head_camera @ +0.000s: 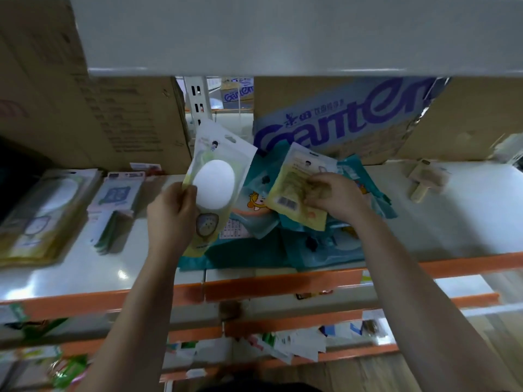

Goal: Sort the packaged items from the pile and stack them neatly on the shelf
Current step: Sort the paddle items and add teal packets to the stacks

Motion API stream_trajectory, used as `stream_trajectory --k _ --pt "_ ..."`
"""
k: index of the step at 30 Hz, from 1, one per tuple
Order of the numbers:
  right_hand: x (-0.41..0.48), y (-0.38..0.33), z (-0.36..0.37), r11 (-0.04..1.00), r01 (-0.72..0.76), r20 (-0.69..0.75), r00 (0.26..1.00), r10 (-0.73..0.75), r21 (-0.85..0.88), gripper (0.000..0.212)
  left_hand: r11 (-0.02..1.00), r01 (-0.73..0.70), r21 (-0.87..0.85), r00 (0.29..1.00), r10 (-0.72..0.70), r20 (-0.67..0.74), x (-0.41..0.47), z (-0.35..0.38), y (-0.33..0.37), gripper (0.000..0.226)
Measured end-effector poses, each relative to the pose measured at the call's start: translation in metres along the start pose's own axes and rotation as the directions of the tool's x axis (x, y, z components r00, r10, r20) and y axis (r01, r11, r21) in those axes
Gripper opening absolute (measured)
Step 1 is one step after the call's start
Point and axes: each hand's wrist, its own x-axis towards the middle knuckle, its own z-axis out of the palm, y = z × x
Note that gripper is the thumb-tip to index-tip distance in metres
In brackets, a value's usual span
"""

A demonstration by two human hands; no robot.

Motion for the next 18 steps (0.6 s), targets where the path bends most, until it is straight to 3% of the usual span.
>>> stream_trajectory --k 3,6,9,12,15,18 --pt "-0.003 0.004 -0.007 0.998 -0.022 0.023 0.999 0.023 -0.063 0.055 0.996 0.073 -0.056 0.997 -0.072 0.006 -0.004 0.003 -0.003 0.023" --pt "-0.004 -0.007 -0.002 0.988 -0.034 -0.123 0.992 0.016 -0.148 0.029 0.991 0.106 -0.077 0.994 -0.106 0.010 -0.006 0.004 -0.004 0.027" --pt "-0.004 -0.027 0.012 0.945 -0.099 -0.238 0.971 0.024 -0.312 0.061 0.987 0.131 -0.094 0.991 -0.129 0.027 -0.008 0.007 -0.007 0.029" --pt "0.000 -0.041 0.024 0.879 -0.179 -0.217 0.972 0.089 -0.442 0.091 0.982 0.141 -0.125 0.990 -0.137 0.045 -0.010 0.008 -0.010 0.027" --pt "0.006 -0.047 0.023 0.864 -0.186 -0.182 0.977 0.112 -0.467 0.092 0.980 0.146 -0.139 0.988 -0.136 0.076 -0.013 0.009 -0.012 0.021" --pt "0.007 -0.050 0.019 0.861 -0.173 -0.150 0.982 0.114 -0.478 0.079 0.978 0.149 -0.149 0.987 -0.137 0.088 -0.017 0.010 -0.014 0.022"
